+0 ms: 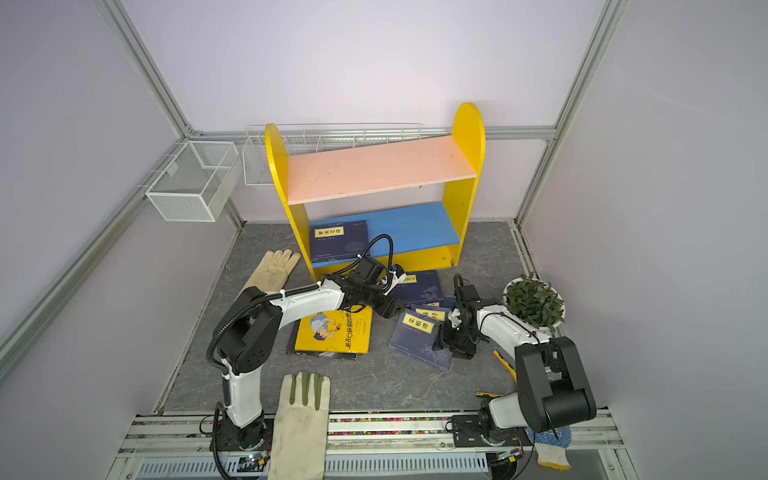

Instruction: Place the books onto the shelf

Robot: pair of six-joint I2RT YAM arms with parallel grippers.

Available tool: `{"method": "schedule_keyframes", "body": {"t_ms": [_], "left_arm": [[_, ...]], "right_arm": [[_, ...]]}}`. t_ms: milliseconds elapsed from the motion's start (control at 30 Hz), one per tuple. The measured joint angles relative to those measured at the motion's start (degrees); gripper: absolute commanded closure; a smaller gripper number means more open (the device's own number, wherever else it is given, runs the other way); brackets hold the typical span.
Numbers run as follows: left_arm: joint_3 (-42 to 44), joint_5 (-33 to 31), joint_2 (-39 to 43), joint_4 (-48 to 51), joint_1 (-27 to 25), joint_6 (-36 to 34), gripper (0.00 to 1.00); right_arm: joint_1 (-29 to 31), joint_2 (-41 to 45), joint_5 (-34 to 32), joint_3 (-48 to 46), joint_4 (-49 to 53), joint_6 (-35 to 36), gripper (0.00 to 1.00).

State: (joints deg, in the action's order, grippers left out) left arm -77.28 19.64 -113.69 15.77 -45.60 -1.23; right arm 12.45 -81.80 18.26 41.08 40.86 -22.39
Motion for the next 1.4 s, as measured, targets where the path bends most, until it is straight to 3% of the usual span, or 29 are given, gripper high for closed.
{"method": "schedule_keyframes", "body": {"t_ms": [333, 700, 1067, 1133, 1400], "left_arm": [[-1.05, 1.14, -2.91, 0.87, 0.0, -0.37, 0.68], [-3.48, 1.42, -5.03, 1.53, 0.22, -0.55, 0.75], [-3.91, 1.38, -5.33, 1.9, 0.22, -0.55, 0.8], [-4.2, 1.4, -5.6, 2.12, 0.24, -0.55, 0.82], [-4.28, 1.16, -5.62, 2.36, 0.37, -0.55, 0.85]], "right_arm": [[-0.02, 0.15, 5.97, 5.31, -8.13, 0.39, 0.45], [-0.22, -1.22, 11.34, 5.81, -13.7, 0.42, 0.45], [-0.22, -8.61, 8.46, 7.8, -14.29, 0.42, 0.45], [-0.17, -9.2, 8.59, 8.15, -14.69, 0.63, 0.49], [0.28, -9.33, 12.2, 8.09, -17.18, 1.53, 0.84]]}}
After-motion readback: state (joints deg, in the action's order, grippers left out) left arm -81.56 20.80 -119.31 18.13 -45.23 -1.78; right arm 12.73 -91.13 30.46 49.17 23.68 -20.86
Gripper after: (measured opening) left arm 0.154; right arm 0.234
